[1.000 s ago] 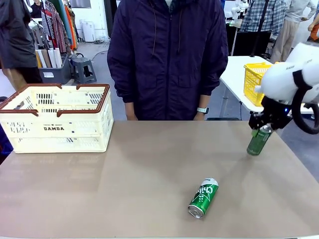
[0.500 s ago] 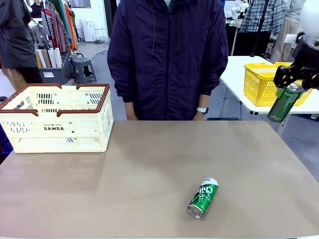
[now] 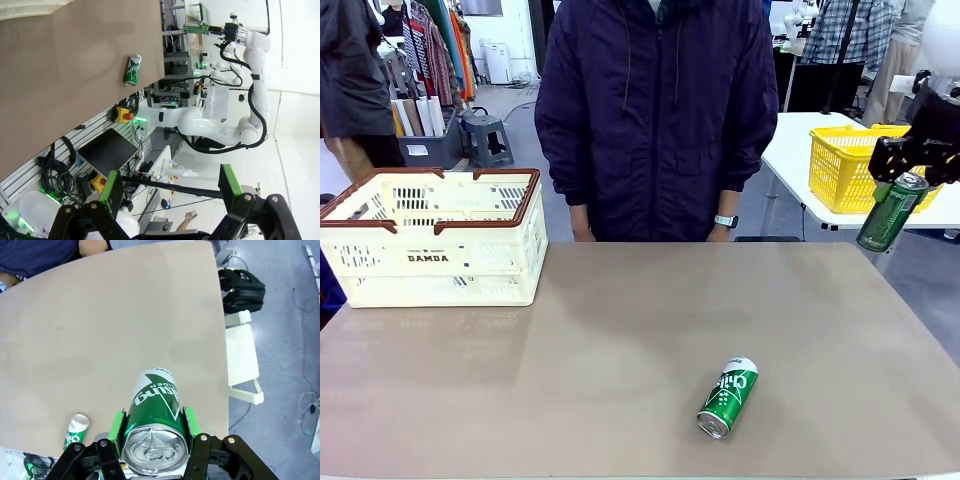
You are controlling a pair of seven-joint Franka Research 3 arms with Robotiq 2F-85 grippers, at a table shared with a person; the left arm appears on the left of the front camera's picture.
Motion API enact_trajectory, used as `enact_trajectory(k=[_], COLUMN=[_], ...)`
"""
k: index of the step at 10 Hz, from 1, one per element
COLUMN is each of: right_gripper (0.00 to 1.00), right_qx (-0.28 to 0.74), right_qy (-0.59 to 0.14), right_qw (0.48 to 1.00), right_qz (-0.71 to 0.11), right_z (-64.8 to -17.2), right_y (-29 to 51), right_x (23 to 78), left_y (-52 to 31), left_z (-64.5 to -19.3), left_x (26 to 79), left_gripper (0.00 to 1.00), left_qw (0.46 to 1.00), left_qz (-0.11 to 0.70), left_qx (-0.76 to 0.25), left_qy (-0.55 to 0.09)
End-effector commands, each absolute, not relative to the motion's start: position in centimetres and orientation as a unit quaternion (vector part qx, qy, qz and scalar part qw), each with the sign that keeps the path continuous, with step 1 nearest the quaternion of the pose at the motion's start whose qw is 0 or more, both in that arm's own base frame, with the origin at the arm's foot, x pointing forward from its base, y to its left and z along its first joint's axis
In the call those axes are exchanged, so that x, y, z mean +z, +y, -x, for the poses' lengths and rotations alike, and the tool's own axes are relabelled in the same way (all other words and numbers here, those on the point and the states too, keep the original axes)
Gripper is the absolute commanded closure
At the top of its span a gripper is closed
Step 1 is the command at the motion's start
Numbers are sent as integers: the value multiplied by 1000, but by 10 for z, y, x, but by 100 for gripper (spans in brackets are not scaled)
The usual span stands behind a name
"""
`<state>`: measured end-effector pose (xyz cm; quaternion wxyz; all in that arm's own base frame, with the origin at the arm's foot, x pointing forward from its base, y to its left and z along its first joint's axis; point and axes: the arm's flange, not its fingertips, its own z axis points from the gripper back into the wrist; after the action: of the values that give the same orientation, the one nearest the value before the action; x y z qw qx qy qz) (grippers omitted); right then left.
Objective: Place the drinks into the Shopping basket.
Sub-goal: Pick up one drink and place it into the Shopping basket.
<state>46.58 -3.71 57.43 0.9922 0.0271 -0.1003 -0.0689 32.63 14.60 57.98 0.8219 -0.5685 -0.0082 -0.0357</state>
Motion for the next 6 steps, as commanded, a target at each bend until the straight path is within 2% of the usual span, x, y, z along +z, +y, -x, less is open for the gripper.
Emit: enact_trajectory(k=[1, 4, 6], right_gripper=[100, 100, 100], right_qx=[-109, -33, -5], right_qy=[-138, -183, -178], right_qw=[983, 977, 980], right_qz=[-44, -102, -91], right_z=[-463, -462, -462], right_y=[-13, 127, 227], right_x=[576, 583, 572], left_y=[145, 145, 145], left_z=[-325, -325, -325], left_x=[582, 582, 582], left_gripper=[0, 0, 0], left_qw=[818, 818, 818], left_qz=[574, 574, 574], left_qx=[-32, -32, -32], left_qy=[-12, -12, -12])
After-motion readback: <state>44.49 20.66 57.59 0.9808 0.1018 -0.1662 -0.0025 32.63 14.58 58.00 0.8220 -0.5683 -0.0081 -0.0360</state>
